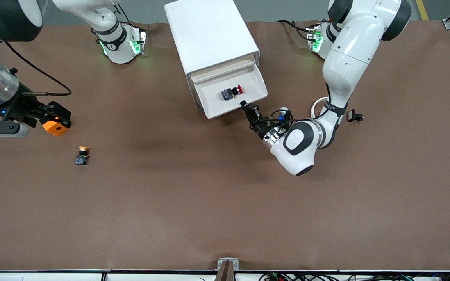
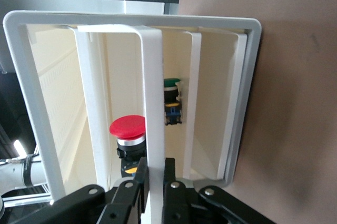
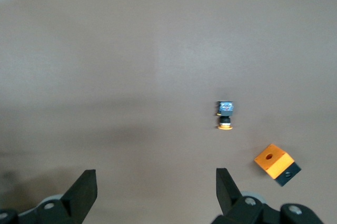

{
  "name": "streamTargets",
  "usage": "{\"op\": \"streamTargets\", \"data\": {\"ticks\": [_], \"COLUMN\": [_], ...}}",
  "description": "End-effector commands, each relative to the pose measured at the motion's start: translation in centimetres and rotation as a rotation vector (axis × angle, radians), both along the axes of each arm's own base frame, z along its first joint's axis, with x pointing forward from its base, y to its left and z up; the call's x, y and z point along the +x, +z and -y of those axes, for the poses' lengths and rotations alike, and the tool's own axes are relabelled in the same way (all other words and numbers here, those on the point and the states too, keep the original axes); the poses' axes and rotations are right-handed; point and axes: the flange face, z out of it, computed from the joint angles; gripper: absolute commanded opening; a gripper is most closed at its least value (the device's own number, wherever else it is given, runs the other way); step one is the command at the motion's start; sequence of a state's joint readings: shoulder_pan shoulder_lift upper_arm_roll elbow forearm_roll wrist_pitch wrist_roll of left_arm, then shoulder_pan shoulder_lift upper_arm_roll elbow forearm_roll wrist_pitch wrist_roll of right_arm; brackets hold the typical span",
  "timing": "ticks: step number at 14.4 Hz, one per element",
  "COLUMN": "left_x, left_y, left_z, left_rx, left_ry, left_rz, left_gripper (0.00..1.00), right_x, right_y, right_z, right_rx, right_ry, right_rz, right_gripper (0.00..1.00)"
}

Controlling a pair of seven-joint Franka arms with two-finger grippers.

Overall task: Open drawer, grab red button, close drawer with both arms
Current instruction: 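Grasp the red button in the drawer with the right gripper while the left gripper withdraws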

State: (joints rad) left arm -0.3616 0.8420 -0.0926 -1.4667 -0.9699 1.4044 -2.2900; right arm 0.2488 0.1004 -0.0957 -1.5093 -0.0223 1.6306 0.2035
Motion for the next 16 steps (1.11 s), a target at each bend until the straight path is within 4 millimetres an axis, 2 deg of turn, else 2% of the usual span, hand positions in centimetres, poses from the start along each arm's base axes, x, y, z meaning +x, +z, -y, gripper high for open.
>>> {"op": "streamTargets", "data": {"ticks": [1, 2, 3, 5, 7, 10, 11, 14, 16], "left_x": [2.7, 3.0, 3.1, 3.4, 4.4, 6.7, 7.7, 10.1, 11.3], "left_y": [0.5, 0.4, 0.5, 0.9, 2.1, 4.0, 4.7, 6.9, 7.5], "left_z": [-2.4, -2.7, -2.7, -2.9, -2.9, -4.4, -5.5, -8.4, -11.5], "left_rx": [-0.003, -0.009, -0.013, -0.017, -0.017, -0.007, 0.002, -0.020, 0.012], "left_ry": [0.058, 0.065, 0.065, 0.069, 0.066, 0.073, 0.088, 0.102, 0.111], "left_rz": [0.025, 0.037, 0.043, 0.053, 0.090, 0.173, 0.205, 0.309, 0.365], "left_gripper": [0.22, 0.56, 1.00, 1.00, 1.00, 1.00, 1.00, 1.00, 1.00], "right_x": [-1.2, -1.7, -2.4, -3.8, -5.4, -7.9, -8.8, -8.7, -9.1], "right_y": [0.5, 0.5, 0.4, 0.3, -0.6, -2.6, -3.8, -6.5, -9.1], "right_z": [-5.6, -7.5, -9.7, -13.4, -17.6, -24.2, -26.6, -29.5, -31.4], "right_rx": [-0.015, -0.014, -0.012, 0.002, -0.002, -0.013, -0.006, 0.074, 0.040], "right_ry": [-0.056, -0.095, -0.138, -0.265, -0.385, -0.515, -0.560, -0.725, -0.759], "right_rz": [0.006, 0.009, 0.006, 0.001, -0.006, -0.011, -0.035, -0.131, -0.148], "right_gripper": [1.00, 1.00, 1.00, 1.00, 1.00, 1.00, 1.00, 1.00, 1.00]}}
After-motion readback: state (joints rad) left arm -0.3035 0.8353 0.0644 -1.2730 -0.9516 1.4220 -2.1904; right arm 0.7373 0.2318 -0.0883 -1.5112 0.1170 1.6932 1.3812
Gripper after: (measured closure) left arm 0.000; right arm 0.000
